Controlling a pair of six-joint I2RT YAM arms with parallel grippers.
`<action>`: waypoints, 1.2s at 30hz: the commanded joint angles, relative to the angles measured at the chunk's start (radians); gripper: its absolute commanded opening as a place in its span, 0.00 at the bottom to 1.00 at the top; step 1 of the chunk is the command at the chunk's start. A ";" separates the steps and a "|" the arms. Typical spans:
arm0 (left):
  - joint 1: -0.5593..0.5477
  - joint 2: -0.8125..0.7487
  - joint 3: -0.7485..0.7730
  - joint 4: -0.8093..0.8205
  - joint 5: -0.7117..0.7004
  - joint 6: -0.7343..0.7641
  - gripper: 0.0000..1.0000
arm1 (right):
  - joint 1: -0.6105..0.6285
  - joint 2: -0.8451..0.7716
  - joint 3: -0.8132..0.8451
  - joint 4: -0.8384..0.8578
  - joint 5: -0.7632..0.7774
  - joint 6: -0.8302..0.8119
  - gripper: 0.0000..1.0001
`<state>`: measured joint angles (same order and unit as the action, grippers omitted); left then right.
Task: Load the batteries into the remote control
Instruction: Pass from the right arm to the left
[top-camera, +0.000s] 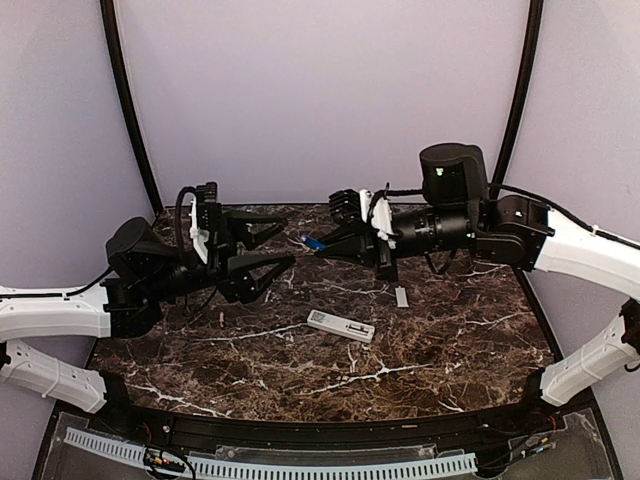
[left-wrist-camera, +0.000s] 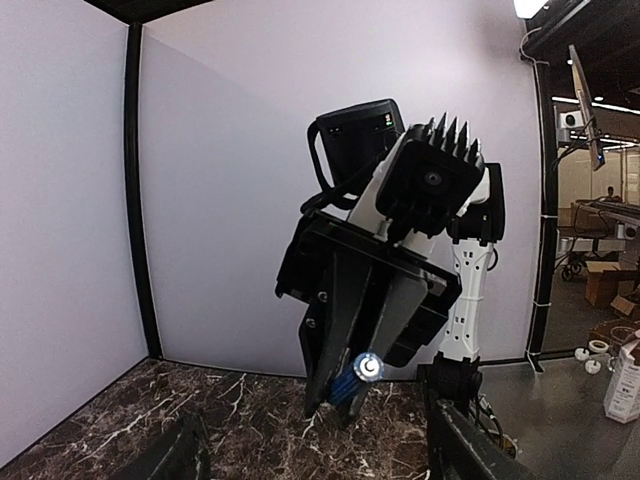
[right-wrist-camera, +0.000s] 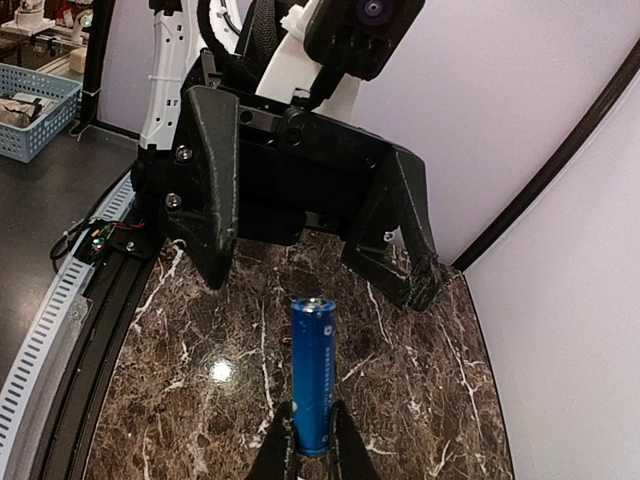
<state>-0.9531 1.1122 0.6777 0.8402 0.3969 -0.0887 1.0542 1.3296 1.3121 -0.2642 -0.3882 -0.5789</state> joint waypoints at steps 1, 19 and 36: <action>-0.005 -0.005 0.036 -0.065 0.051 0.036 0.72 | -0.006 -0.020 0.038 -0.022 -0.029 0.025 0.00; -0.003 0.126 0.169 0.016 -0.158 -0.150 0.44 | -0.020 0.003 -0.013 0.231 0.176 0.356 0.00; -0.003 0.175 0.289 -0.121 -0.109 -0.191 0.23 | -0.021 0.009 -0.005 0.165 0.176 0.344 0.00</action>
<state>-0.9531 1.2690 0.9348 0.7406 0.2726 -0.2638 1.0389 1.3315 1.3140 -0.1070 -0.2100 -0.2485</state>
